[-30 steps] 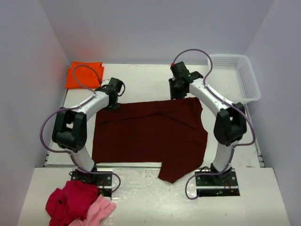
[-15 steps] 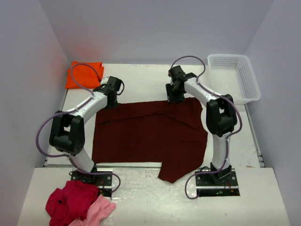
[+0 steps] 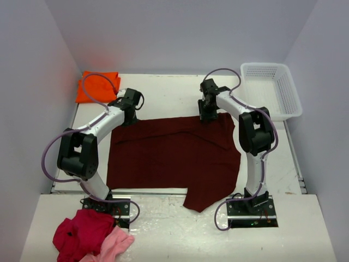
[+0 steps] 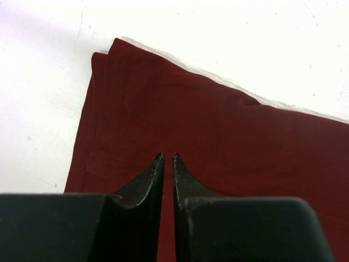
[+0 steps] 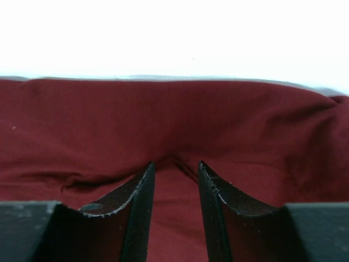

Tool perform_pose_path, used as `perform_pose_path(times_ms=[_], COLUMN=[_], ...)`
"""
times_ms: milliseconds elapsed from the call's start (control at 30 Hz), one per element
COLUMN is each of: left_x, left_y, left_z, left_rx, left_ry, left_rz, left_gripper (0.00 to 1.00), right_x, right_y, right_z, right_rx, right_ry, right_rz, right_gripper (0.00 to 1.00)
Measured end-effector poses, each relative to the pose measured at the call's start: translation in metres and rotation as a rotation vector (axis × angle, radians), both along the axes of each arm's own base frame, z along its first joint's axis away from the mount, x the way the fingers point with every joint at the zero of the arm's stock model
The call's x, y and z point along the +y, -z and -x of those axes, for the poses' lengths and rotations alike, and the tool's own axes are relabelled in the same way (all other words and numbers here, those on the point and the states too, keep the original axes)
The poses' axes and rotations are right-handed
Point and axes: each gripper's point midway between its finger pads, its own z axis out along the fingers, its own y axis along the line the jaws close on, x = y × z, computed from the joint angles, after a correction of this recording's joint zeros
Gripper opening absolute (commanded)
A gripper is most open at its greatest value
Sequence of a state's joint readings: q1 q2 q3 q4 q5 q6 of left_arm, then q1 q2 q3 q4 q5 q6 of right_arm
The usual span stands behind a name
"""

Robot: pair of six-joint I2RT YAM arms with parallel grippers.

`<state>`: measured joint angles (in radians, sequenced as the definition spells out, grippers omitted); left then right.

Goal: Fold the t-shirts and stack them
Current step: Fold the flattened tshirt in 1/3 of the way

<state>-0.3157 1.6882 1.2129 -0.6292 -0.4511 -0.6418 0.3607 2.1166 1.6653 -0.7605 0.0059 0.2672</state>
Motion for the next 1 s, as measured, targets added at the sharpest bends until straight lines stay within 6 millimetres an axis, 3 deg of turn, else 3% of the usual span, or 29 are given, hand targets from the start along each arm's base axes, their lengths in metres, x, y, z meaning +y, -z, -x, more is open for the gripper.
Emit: perform_pose_path(times_ms=[233, 367, 400, 467, 700, 933, 1000], left_x=[0.0, -0.001, -0.001, -0.001, -0.002, -0.005, -0.005], left_y=[-0.001, -0.003, -0.004, -0.004, -0.004, -0.004, -0.005], left_z=[0.0, -0.001, -0.001, -0.002, -0.003, -0.003, -0.002], left_rx=[-0.003, -0.01, -0.012, -0.014, -0.017, -0.017, -0.02], left_ry=[0.001, 0.005, 0.006, 0.007, 0.009, 0.016, 0.017], left_rz=[0.002, 0.003, 0.003, 0.003, 0.009, 0.02, 0.023], left_gripper=[0.13, 0.13, 0.13, 0.13, 0.13, 0.13, 0.13], right_x=[0.005, 0.005, 0.005, 0.005, 0.006, 0.015, 0.02], right_y=[0.018, 0.019, 0.019, 0.019, 0.019, 0.013, 0.007], right_z=[0.0, 0.0, 0.0, 0.0, 0.004, 0.037, 0.044], right_rx=[0.03, 0.03, 0.031, 0.03, 0.009, 0.011, -0.003], right_ry=[-0.007, -0.009, -0.009, -0.009, -0.011, -0.052, -0.064], right_rz=[-0.014, -0.017, -0.017, -0.017, -0.019, 0.018, 0.026], right_gripper=[0.32, 0.19, 0.08, 0.0, 0.0, 0.0, 0.09])
